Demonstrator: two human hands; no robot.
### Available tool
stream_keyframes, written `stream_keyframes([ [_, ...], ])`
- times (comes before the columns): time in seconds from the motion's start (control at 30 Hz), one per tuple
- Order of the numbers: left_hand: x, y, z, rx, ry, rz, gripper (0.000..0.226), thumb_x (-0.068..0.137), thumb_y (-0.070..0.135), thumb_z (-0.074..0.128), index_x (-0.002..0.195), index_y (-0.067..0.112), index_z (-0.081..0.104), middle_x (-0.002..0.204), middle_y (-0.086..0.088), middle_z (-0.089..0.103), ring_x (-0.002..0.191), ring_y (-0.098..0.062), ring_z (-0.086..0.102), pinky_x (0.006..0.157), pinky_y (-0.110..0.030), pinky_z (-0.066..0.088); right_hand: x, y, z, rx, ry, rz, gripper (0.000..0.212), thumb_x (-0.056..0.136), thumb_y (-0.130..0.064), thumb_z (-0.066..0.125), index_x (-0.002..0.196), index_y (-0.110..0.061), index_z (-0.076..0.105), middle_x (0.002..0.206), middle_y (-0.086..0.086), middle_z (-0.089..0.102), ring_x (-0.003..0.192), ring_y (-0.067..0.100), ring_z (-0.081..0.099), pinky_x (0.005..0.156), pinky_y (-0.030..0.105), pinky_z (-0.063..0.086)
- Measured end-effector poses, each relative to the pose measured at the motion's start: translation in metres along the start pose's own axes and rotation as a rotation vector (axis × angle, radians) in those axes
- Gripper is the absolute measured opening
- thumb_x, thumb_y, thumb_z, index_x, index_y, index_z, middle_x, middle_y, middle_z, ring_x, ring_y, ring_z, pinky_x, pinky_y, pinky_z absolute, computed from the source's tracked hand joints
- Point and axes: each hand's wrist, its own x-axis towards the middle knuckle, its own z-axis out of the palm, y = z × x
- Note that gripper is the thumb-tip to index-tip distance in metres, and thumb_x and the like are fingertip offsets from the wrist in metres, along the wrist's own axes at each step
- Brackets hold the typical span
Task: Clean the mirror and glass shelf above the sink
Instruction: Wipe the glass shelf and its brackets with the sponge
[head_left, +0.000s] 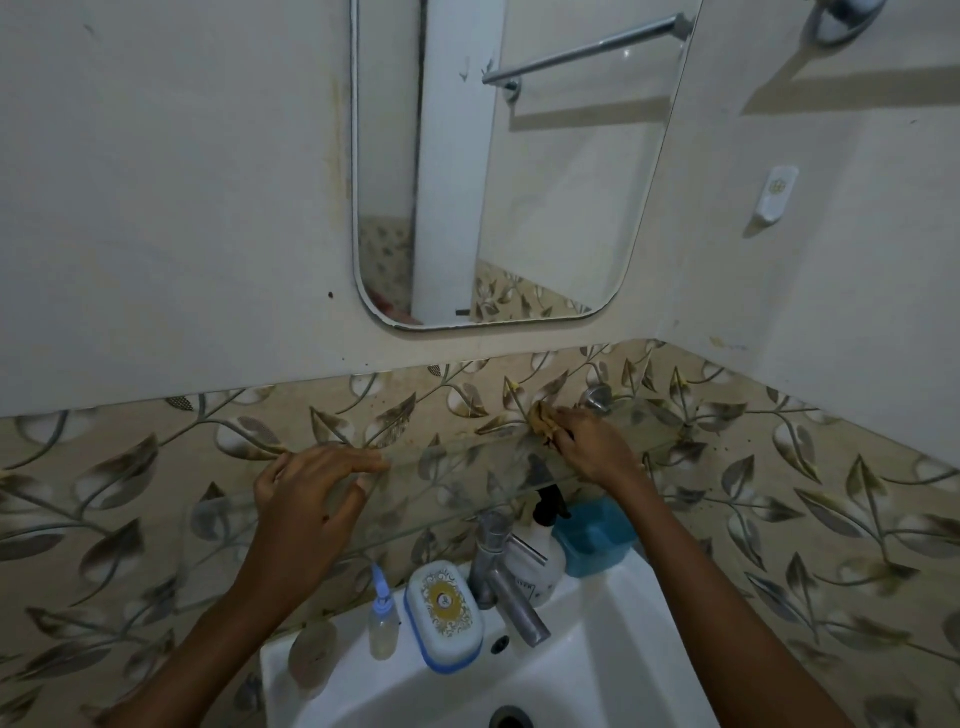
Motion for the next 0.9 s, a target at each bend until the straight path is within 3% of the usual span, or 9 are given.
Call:
stream_keyframes([
  [0.17, 0.000, -0.001, 0.000, -0.005, -0.009, -0.002, 0.028, 0.078, 0.024, 0.046, 0.093, 0.027, 0.070, 0.102, 0.016, 0.061, 0.106, -0.011, 0.050, 0.103, -0.045, 0.022, 0.000, 0.004, 0.007, 0.122, 0.067, 0.049, 0.039, 0.091, -0.013, 0.042, 0.128, -0.019, 0.056, 0.123, 0.015, 0.064, 0.104, 0.036, 0.062, 0.084, 0.041, 0.052],
  [0.3, 0.001, 0.001, -0.001, 0.006, -0.012, -0.004, 0.028, 0.078, 0.025, 0.046, 0.092, 0.027, 0.070, 0.101, 0.016, 0.061, 0.105, -0.011, 0.051, 0.100, -0.039, 0.019, 0.004, 0.008, 0.004, 0.187, 0.133, 0.098, 0.041, 0.088, -0.002, 0.044, 0.122, -0.017, 0.062, 0.117, 0.016, 0.067, 0.101, 0.033, 0.064, 0.078, 0.032, 0.050],
  [0.4, 0.006, 0.004, -0.002, 0.017, -0.021, 0.008, 0.028, 0.078, 0.026, 0.045, 0.092, 0.027, 0.070, 0.100, 0.016, 0.061, 0.103, -0.014, 0.051, 0.102, -0.043, 0.021, 0.006, 0.018, -0.004, 0.207, 0.186, 0.116, 0.039, 0.089, -0.001, 0.043, 0.121, -0.013, 0.063, 0.114, 0.019, 0.068, 0.100, 0.034, 0.063, 0.078, 0.036, 0.050],
  [0.53, 0.011, 0.009, -0.001, 0.002, -0.025, 0.036, 0.032, 0.078, 0.037, 0.040, 0.093, 0.029, 0.068, 0.101, 0.018, 0.060, 0.103, -0.011, 0.048, 0.096, -0.034, 0.018, 0.004, 0.030, -0.003, 0.180, 0.089, 0.085, 0.039, 0.090, -0.005, 0.044, 0.123, -0.017, 0.061, 0.118, 0.017, 0.067, 0.101, 0.034, 0.063, 0.080, 0.036, 0.050],
  [0.63, 0.009, 0.012, 0.001, -0.015, -0.036, 0.018, 0.028, 0.079, 0.026, 0.044, 0.093, 0.028, 0.068, 0.102, 0.016, 0.060, 0.104, -0.011, 0.048, 0.096, -0.032, 0.016, 0.005, 0.032, -0.002, 0.203, 0.108, 0.076, 0.041, 0.088, -0.001, 0.045, 0.123, -0.014, 0.062, 0.117, 0.017, 0.067, 0.101, 0.034, 0.063, 0.082, 0.038, 0.052],
  [0.7, 0.006, 0.012, 0.000, -0.022, -0.051, 0.028, 0.028, 0.079, 0.029, 0.043, 0.092, 0.030, 0.068, 0.102, 0.016, 0.061, 0.106, -0.012, 0.050, 0.100, -0.037, 0.019, 0.003, 0.033, -0.001, 0.219, 0.147, 0.091, 0.037, 0.088, -0.004, 0.048, 0.120, -0.014, 0.063, 0.114, 0.018, 0.068, 0.098, 0.034, 0.064, 0.082, 0.040, 0.053],
  [0.8, 0.005, 0.009, -0.007, -0.046, -0.064, 0.035, 0.035, 0.077, 0.044, 0.036, 0.092, 0.033, 0.066, 0.103, 0.014, 0.064, 0.109, -0.019, 0.055, 0.105, -0.056, 0.028, -0.003, 0.046, 0.000, 0.131, 0.223, 0.175, 0.031, 0.088, -0.003, 0.049, 0.112, -0.009, 0.068, 0.109, 0.019, 0.069, 0.095, 0.034, 0.064, 0.079, 0.041, 0.054],
  [0.9, 0.007, 0.005, -0.011, -0.078, -0.090, 0.019, 0.037, 0.076, 0.048, 0.034, 0.092, 0.036, 0.065, 0.103, 0.012, 0.067, 0.109, -0.020, 0.056, 0.102, -0.060, 0.031, 0.001, 0.064, -0.013, 0.112, 0.327, 0.283, 0.027, 0.085, 0.002, 0.049, 0.100, -0.001, 0.071, 0.100, 0.024, 0.070, 0.089, 0.036, 0.064, 0.077, 0.041, 0.054],
])
